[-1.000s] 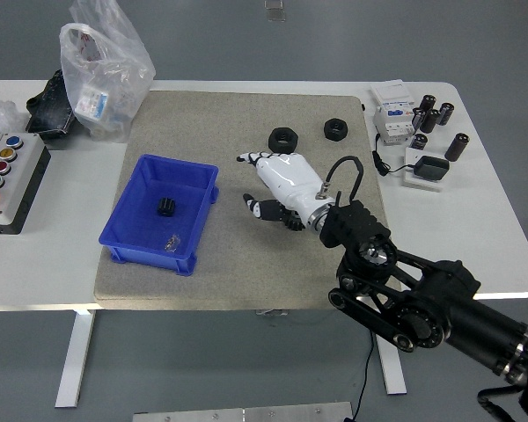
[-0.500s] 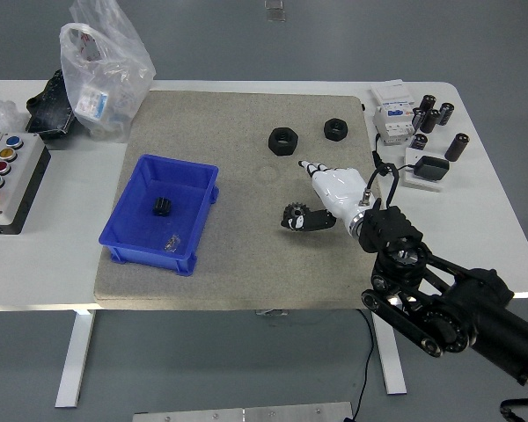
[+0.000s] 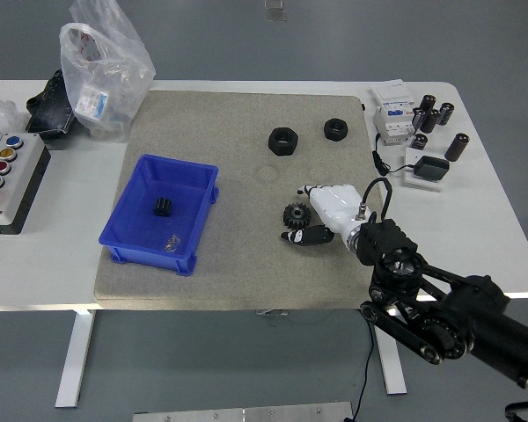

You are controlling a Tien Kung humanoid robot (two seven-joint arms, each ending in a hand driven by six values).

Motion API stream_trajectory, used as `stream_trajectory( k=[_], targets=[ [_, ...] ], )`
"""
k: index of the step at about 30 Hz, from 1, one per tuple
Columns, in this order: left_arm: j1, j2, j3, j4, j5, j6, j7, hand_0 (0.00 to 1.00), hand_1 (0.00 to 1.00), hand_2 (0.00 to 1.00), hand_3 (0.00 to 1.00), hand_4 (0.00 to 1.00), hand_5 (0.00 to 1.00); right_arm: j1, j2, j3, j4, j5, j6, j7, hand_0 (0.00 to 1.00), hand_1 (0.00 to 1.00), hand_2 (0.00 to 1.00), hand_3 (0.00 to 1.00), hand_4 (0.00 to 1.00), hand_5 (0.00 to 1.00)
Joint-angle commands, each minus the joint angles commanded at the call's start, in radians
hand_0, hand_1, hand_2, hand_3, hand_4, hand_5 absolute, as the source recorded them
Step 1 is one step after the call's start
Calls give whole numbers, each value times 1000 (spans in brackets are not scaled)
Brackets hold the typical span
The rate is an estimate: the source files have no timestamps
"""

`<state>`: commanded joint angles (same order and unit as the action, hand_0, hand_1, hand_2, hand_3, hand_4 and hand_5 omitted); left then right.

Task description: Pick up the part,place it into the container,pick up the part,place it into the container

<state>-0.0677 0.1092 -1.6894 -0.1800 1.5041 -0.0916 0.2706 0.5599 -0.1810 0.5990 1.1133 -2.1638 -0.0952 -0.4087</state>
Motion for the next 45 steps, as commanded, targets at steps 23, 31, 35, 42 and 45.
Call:
stream_trajectory(
  k=[23, 31, 35, 42, 45],
  targets=[
    [-2, 1, 5, 0, -3, 0, -9, 661, 552, 564, 706, 618, 239, 110, 42, -122, 43, 40, -183, 102, 261, 414, 249, 391, 284, 86],
    [-5, 4, 15, 0, -11, 0, -5, 660, 552, 565, 708, 622, 246, 230, 162, -265, 79, 66, -198, 121, 262, 414, 250, 390, 278, 79],
    [-7, 6, 23, 0, -18, 0, -3, 660, 552, 566, 710, 625, 253, 274, 181, -310, 73, 56, -196, 128, 262, 417, 245, 392, 280, 63],
    [-6, 7, 16, 0, -12, 0, 3, 660, 552, 567, 711, 628, 259, 309, 181, -326, 34, 41, -207, 148, 262, 422, 233, 401, 281, 33],
    [-6, 7, 17, 0, -13, 0, 3, 660, 552, 567, 710, 628, 259, 309, 181, -329, 15, 46, -203, 150, 262, 422, 235, 505, 314, 38]
  ],
)
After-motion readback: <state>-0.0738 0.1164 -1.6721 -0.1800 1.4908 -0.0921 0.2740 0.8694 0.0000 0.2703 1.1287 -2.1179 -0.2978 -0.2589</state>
